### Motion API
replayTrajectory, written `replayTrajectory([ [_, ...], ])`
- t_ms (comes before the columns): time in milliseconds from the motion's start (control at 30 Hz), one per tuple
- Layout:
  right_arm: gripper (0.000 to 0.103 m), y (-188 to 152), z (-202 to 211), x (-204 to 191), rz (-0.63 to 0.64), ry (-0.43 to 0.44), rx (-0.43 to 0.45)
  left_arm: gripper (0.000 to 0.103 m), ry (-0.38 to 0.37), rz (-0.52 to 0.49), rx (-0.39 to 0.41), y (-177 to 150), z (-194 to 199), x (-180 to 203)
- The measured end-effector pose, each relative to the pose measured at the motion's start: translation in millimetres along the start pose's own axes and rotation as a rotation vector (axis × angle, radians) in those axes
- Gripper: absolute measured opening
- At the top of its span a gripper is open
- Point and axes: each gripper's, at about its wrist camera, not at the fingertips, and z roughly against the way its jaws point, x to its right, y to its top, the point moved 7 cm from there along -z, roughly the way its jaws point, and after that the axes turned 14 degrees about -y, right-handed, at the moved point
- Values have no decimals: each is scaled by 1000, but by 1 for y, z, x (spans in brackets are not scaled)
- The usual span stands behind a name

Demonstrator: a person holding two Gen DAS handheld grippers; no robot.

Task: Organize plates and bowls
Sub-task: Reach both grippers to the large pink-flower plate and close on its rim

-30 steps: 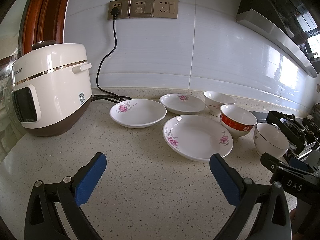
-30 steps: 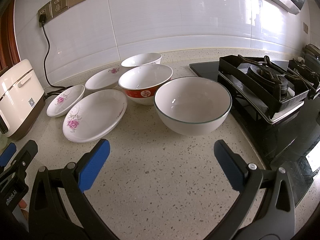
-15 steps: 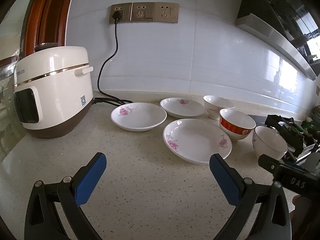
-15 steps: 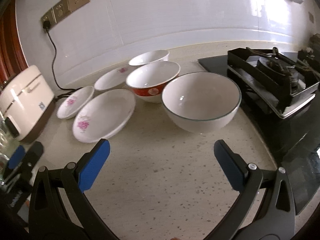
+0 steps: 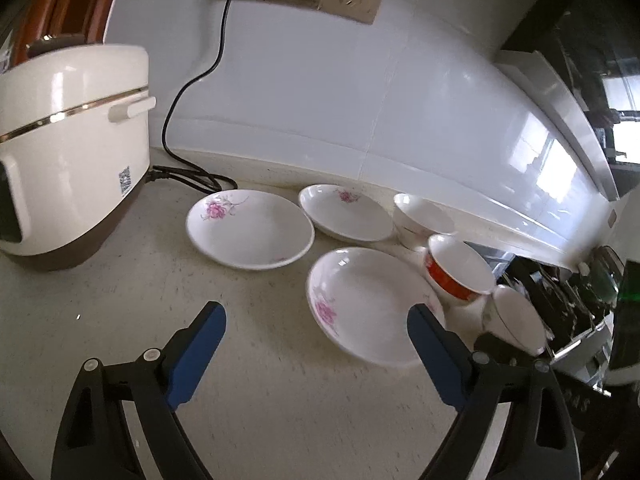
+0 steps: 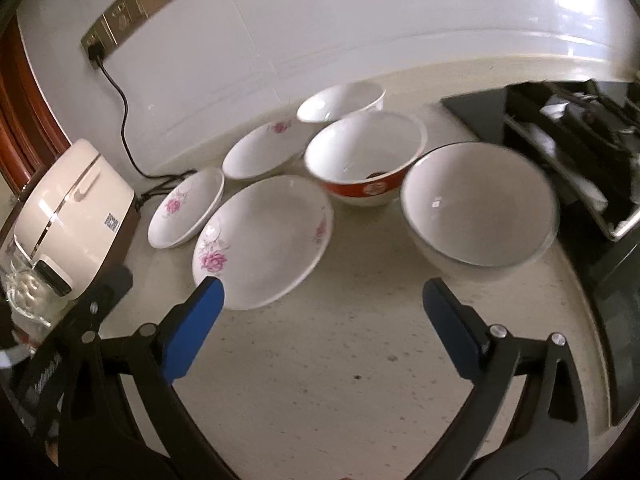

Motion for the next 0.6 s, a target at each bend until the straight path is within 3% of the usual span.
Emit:
replayTrajectory([
  [100,98,4,-22,-9,37,-72,-50,90,-29,83,-50,4,-20,-18],
  [200,97,3,-42,-17,19,-45,-113,84,-79,133,-88,7,-42,-28],
  [400,97,2,-64,-24,20,-51,-119,67,-131,181,-138,-4,-73,-39],
  [600,97,4,-74,-33,57,-105,-114,58,-142,171,-179,-9,-83,-36],
])
